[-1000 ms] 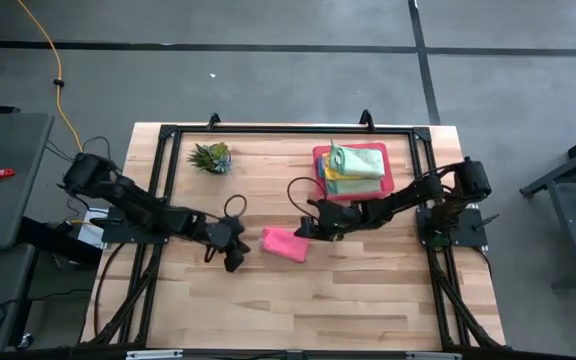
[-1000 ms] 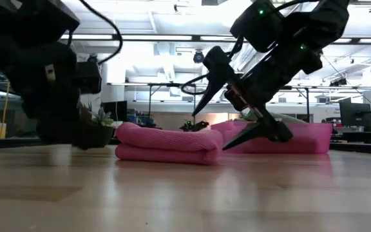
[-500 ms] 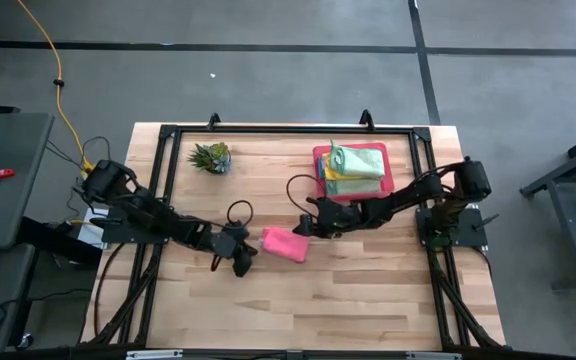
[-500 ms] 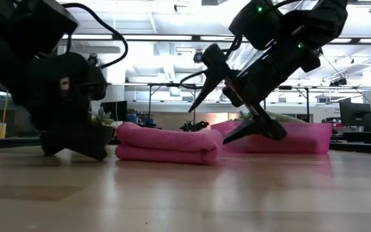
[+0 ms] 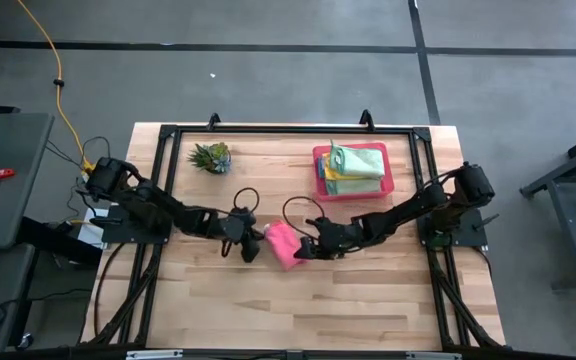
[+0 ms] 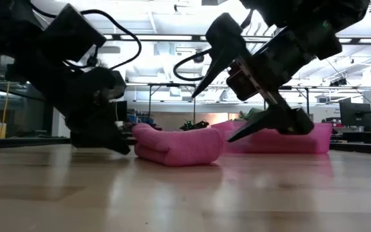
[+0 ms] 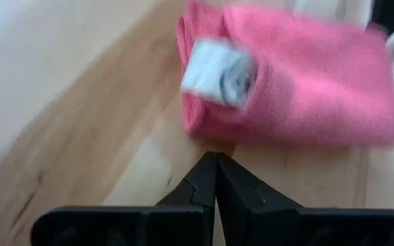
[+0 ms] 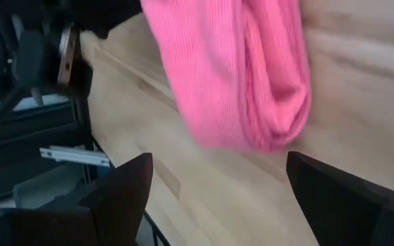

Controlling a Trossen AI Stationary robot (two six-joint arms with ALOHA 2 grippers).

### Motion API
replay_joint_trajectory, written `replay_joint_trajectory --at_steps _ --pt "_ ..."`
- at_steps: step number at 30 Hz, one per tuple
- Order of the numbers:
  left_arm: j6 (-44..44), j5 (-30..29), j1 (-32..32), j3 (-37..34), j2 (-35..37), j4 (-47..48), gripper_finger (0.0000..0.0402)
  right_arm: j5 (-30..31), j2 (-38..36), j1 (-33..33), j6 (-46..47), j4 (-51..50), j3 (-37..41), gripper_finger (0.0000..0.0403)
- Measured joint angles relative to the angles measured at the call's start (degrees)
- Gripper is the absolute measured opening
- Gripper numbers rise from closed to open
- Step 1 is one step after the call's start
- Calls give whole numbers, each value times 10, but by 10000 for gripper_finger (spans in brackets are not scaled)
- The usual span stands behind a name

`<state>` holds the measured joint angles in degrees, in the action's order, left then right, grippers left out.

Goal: Fold microfiber towels
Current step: Put the folded pink microfiber cloth into the pink bin

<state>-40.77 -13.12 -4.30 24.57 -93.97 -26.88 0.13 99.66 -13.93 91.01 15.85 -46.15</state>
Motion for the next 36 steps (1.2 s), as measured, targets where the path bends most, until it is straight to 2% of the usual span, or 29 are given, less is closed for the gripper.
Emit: replay_joint_trajectory --at_steps 6,13,17,26,29,32,36 --pt "24 61 20 3 8 53 0 25 0 9 -12 -2 0 328" --pt "25 62 11 0 6 30 0 29 0 59 -58 -22 0 328" --pt "21 73 5 -1 5 15 0 19 0 79 -79 -36 0 328" --pt "33 162 5 -1 4 -10 0 -23 26 86 -105 -28 0 328" --pt "39 157 5 -1 4 -32 0 -37 51 86 -105 21 -2 328" --pt "23 124 5 8 4 -30 0 -36 65 86 -103 63 -1 328" --pt "20 83 6 27 -10 -29 0 -44 71 86 -102 69 -1 328"
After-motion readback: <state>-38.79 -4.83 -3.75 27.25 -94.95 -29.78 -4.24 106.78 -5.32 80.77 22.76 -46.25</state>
